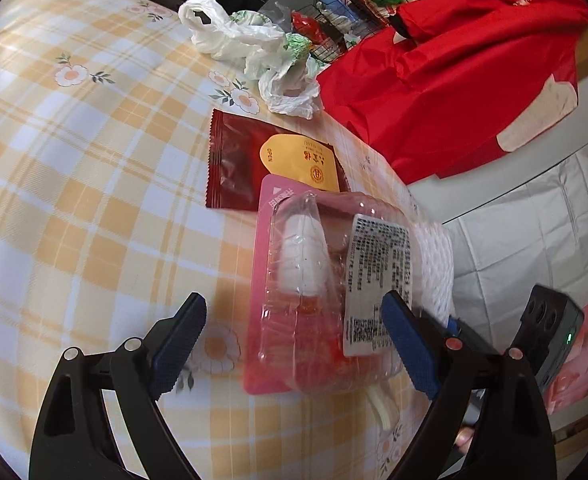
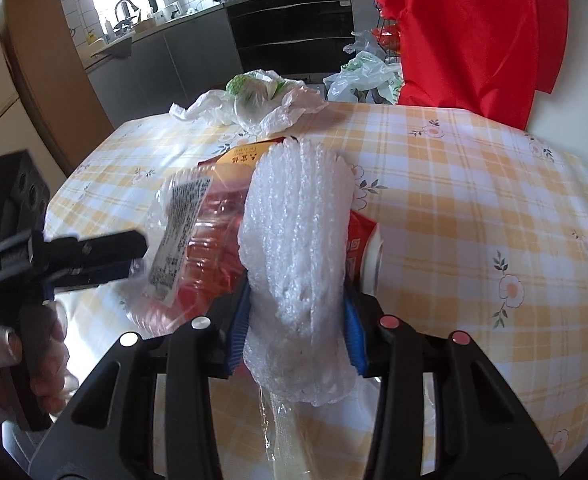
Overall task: Collect trash
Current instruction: 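Carry both items over the bin and open the left tool to drop the clamshell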
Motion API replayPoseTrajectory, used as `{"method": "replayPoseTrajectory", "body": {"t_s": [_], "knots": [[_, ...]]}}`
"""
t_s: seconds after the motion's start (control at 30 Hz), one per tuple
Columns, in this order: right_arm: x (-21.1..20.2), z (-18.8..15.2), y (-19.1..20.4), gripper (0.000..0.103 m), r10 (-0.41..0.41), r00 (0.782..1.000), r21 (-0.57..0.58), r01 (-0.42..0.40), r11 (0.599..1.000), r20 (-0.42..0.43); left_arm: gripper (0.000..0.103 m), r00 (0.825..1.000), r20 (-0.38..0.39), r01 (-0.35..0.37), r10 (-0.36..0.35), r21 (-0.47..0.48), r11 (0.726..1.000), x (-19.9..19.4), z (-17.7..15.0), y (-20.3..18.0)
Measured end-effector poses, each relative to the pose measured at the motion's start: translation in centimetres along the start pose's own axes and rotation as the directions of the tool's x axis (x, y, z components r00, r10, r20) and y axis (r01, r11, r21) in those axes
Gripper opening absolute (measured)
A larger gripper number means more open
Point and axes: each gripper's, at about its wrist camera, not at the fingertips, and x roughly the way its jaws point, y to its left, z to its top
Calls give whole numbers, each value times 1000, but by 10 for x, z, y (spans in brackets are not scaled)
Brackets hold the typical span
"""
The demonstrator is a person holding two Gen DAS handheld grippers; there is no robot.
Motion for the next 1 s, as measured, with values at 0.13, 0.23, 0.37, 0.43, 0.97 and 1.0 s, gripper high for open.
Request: {"method": "replayPoseTrajectory", "body": {"t_s": [0.13,0.23,0.37,0.43,0.97,1.0], "knots": [[4,2,-1,42,2,1000,5,-2,1000,1,86,1000,6,15,-15,10,1000,12,14,6],[6,3,-1,42,4,1000,6,-4,1000,0,87,999,-3,41,-41,19,999,19,24,6],[8,4,-2,42,9,1000,15,-9,1000,-1,86,995,-26,95,-95,1,995,28,31,4],[5,5,-2,42,5,1000,25,-5,1000,2,73,987,-51,154,-154,-22,988,32,31,3],[-65,-4,5,40,58,991,131,-73,989,119,40,984,58,153,-167,192,969,-66,-2,-52],[-75,-4,7,40,61,989,131,-79,988,134,40,983,64,153,-170,214,965,-74,-6,-58]]}}
